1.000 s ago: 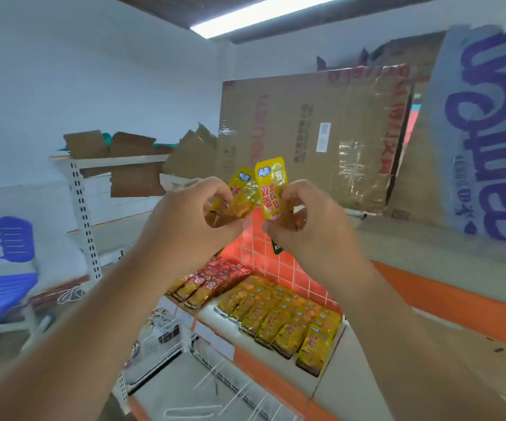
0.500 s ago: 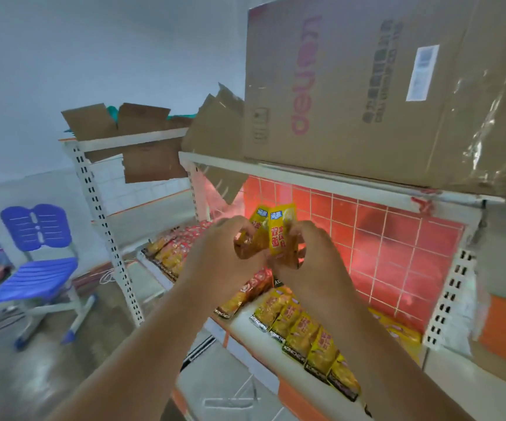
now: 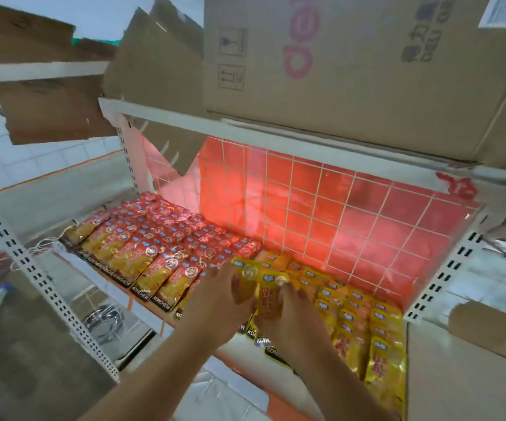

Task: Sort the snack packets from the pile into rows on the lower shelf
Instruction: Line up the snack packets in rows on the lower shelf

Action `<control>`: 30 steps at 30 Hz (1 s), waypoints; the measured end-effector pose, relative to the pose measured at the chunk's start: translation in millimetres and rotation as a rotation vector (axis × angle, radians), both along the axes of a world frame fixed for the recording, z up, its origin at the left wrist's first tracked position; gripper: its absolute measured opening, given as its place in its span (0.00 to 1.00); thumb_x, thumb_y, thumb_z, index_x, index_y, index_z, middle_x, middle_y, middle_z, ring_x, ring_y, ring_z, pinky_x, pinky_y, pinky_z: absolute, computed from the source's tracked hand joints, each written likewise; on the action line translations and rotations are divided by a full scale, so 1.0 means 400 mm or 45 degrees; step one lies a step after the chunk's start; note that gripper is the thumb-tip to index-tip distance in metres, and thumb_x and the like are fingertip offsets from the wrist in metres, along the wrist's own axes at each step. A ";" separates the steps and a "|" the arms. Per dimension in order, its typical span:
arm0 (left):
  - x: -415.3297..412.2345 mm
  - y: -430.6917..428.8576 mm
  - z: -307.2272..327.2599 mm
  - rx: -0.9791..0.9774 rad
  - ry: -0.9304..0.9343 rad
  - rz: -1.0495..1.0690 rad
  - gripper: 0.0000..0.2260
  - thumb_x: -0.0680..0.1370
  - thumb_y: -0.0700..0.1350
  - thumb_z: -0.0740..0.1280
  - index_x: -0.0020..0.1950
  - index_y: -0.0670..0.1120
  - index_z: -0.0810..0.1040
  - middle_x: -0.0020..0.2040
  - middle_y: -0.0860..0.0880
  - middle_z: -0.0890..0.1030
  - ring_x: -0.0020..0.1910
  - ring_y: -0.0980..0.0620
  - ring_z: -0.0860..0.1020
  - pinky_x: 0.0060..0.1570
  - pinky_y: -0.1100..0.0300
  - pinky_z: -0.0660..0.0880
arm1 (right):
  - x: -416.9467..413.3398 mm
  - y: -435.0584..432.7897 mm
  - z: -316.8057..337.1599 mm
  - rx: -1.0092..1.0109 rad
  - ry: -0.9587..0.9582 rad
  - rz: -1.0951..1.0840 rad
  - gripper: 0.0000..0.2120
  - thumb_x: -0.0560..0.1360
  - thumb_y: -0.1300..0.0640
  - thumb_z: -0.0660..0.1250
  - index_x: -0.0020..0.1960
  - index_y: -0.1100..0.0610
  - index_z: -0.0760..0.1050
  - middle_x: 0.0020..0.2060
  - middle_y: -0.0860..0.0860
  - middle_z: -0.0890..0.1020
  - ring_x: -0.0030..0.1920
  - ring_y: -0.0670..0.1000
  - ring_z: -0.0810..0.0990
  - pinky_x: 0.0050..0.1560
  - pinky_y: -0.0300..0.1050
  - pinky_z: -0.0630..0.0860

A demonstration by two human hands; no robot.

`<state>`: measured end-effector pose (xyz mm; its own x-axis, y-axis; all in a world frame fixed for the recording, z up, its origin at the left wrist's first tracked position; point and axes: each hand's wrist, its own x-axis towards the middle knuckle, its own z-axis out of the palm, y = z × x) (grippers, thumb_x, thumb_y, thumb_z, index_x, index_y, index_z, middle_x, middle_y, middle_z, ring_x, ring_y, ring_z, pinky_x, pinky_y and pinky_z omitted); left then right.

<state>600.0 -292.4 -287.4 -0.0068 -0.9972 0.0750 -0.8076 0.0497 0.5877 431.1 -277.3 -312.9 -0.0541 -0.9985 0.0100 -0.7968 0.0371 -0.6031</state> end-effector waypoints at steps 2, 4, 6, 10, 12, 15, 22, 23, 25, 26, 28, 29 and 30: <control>0.000 -0.027 -0.045 0.031 -0.049 -0.058 0.19 0.73 0.61 0.72 0.51 0.55 0.65 0.47 0.54 0.70 0.43 0.52 0.73 0.40 0.53 0.67 | 0.015 -0.004 -0.047 0.053 0.064 -0.078 0.26 0.70 0.41 0.73 0.62 0.50 0.70 0.50 0.51 0.75 0.51 0.57 0.82 0.38 0.45 0.68; 0.002 -0.054 -0.083 0.039 -0.110 -0.113 0.22 0.74 0.63 0.72 0.55 0.54 0.65 0.49 0.53 0.70 0.47 0.48 0.75 0.43 0.53 0.68 | 0.032 -0.008 -0.085 0.109 0.117 -0.151 0.27 0.70 0.40 0.71 0.63 0.51 0.69 0.50 0.52 0.73 0.52 0.58 0.81 0.40 0.46 0.70; 0.008 -0.081 -0.116 0.059 -0.206 -0.196 0.26 0.74 0.64 0.72 0.62 0.51 0.67 0.55 0.48 0.73 0.56 0.44 0.77 0.48 0.51 0.72 | 0.055 -0.009 -0.109 0.183 0.202 -0.212 0.28 0.72 0.39 0.70 0.65 0.51 0.68 0.51 0.52 0.71 0.54 0.58 0.79 0.42 0.47 0.72; 0.014 -0.117 -0.152 0.082 -0.228 -0.297 0.28 0.68 0.61 0.75 0.61 0.49 0.72 0.51 0.49 0.78 0.52 0.45 0.83 0.45 0.53 0.76 | 0.087 -0.005 -0.130 0.230 0.231 -0.388 0.30 0.71 0.34 0.72 0.63 0.50 0.68 0.55 0.53 0.73 0.55 0.58 0.81 0.43 0.46 0.70; 0.019 -0.130 -0.163 0.075 -0.226 -0.344 0.27 0.66 0.60 0.77 0.58 0.49 0.74 0.49 0.50 0.79 0.48 0.48 0.84 0.43 0.54 0.79 | 0.106 -0.007 -0.129 0.266 0.257 -0.429 0.29 0.71 0.35 0.72 0.63 0.50 0.67 0.55 0.53 0.73 0.55 0.57 0.81 0.45 0.47 0.76; 0.030 -0.144 -0.176 0.020 -0.223 -0.412 0.24 0.66 0.59 0.79 0.54 0.49 0.75 0.50 0.50 0.80 0.47 0.49 0.85 0.41 0.56 0.78 | 0.131 -0.013 -0.122 0.303 0.291 -0.476 0.30 0.72 0.36 0.71 0.65 0.50 0.67 0.56 0.52 0.73 0.55 0.54 0.81 0.47 0.45 0.78; 0.058 -0.174 -0.205 0.032 -0.237 -0.540 0.27 0.72 0.58 0.75 0.64 0.47 0.70 0.54 0.47 0.77 0.52 0.45 0.83 0.49 0.55 0.79 | 0.174 -0.026 -0.109 0.343 0.329 -0.570 0.27 0.73 0.41 0.71 0.65 0.51 0.68 0.60 0.54 0.74 0.58 0.56 0.81 0.44 0.45 0.72; 0.059 -0.175 -0.205 0.038 -0.263 -0.551 0.26 0.74 0.59 0.74 0.63 0.47 0.71 0.55 0.47 0.77 0.54 0.46 0.82 0.50 0.54 0.79 | 0.176 -0.028 -0.106 0.347 0.352 -0.572 0.27 0.73 0.39 0.71 0.66 0.50 0.69 0.60 0.53 0.75 0.58 0.56 0.81 0.44 0.45 0.72; 0.057 -0.179 -0.201 0.046 -0.327 -0.583 0.22 0.76 0.60 0.72 0.61 0.47 0.72 0.58 0.46 0.76 0.56 0.46 0.82 0.53 0.54 0.79 | 0.176 -0.034 -0.101 0.358 0.395 -0.578 0.26 0.73 0.36 0.70 0.65 0.48 0.72 0.60 0.51 0.77 0.57 0.55 0.82 0.45 0.46 0.75; 0.056 -0.181 -0.201 0.048 -0.341 -0.598 0.22 0.76 0.59 0.71 0.61 0.47 0.72 0.58 0.46 0.76 0.57 0.45 0.82 0.53 0.53 0.79 | 0.176 -0.037 -0.101 0.361 0.409 -0.577 0.26 0.73 0.36 0.71 0.65 0.47 0.72 0.59 0.50 0.78 0.57 0.55 0.83 0.46 0.47 0.77; 0.057 -0.183 -0.203 0.054 -0.338 -0.618 0.21 0.76 0.59 0.72 0.61 0.47 0.73 0.57 0.47 0.75 0.56 0.46 0.81 0.53 0.54 0.80 | 0.177 -0.041 -0.102 0.367 0.415 -0.573 0.25 0.73 0.37 0.72 0.65 0.48 0.73 0.59 0.51 0.79 0.55 0.55 0.83 0.46 0.47 0.78; 0.060 -0.183 -0.204 0.061 -0.328 -0.621 0.20 0.76 0.58 0.72 0.60 0.47 0.73 0.57 0.47 0.76 0.55 0.46 0.82 0.52 0.54 0.79 | 0.178 -0.043 -0.104 0.370 0.407 -0.570 0.25 0.73 0.38 0.72 0.65 0.48 0.73 0.59 0.51 0.78 0.54 0.55 0.83 0.47 0.47 0.80; 0.062 -0.183 -0.204 0.062 -0.316 -0.624 0.18 0.77 0.57 0.72 0.60 0.47 0.74 0.56 0.47 0.76 0.54 0.47 0.82 0.51 0.56 0.79 | 0.179 -0.044 -0.106 0.370 0.396 -0.570 0.25 0.73 0.39 0.72 0.65 0.48 0.73 0.59 0.52 0.78 0.54 0.55 0.83 0.47 0.48 0.81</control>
